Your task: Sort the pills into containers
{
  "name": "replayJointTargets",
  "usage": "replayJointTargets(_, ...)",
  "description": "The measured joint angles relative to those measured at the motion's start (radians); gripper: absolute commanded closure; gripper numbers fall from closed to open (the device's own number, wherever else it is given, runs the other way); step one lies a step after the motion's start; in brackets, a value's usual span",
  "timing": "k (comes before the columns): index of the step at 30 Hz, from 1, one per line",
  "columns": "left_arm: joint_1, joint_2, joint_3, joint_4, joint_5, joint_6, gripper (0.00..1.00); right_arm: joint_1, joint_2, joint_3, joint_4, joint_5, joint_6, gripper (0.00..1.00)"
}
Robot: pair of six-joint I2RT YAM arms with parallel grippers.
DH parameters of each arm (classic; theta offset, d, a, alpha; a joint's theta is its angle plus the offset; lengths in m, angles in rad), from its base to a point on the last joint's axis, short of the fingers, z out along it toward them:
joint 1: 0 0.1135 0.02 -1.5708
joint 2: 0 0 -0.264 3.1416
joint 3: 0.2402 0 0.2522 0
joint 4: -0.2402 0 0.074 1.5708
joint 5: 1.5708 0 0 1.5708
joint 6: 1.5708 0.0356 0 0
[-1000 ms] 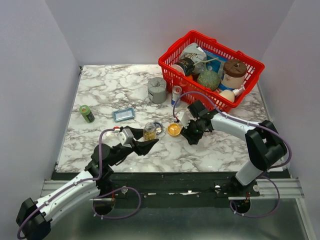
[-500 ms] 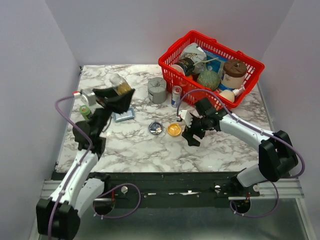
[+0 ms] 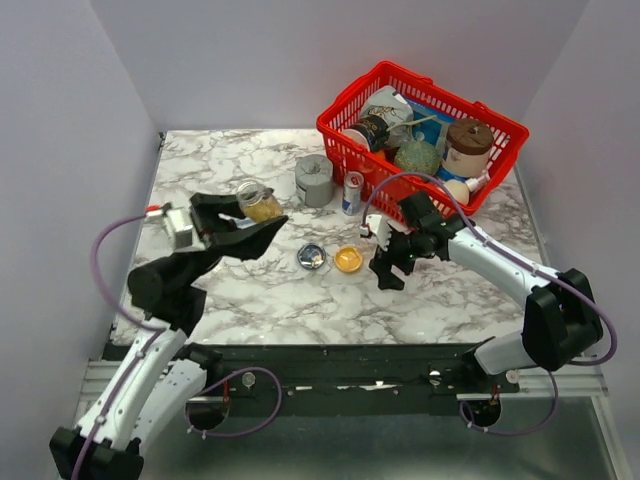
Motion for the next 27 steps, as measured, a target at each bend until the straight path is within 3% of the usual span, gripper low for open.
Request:
replayJointTargets(3,-0.032,0.101,-0.025,-0.021,-0.007,0.031,1.0,-0.008,-0.006,0.0,-0.007,-0.022,0.0,0.05)
replayJointTargets(6,-0.14,0.098,-0.105,-0.18,-0.022,0.146,1.0,-0.032,-0.029,0.001,-0.023,-0.063,-0.006,0.02)
replayJointTargets(8,-0.153,0.081,-0.147,-0.206,-0.019,0.195,1.0,-0.049,-0.059,0.001,-0.032,-0.095,-0.013,0.02)
replayJointTargets(15,-0.163,0.114,-0.301,-0.118,-0.024,0.291,1.0,-0.089,-0.171,0.024,-0.059,-0.23,-0.034,0.01)
replayJointTargets(27,-0.275,0.449,-0.394,-0.023,-0.185,0.396,1.0,-0.271,-0.242,0.067,-0.081,-0.401,0.013,0.01)
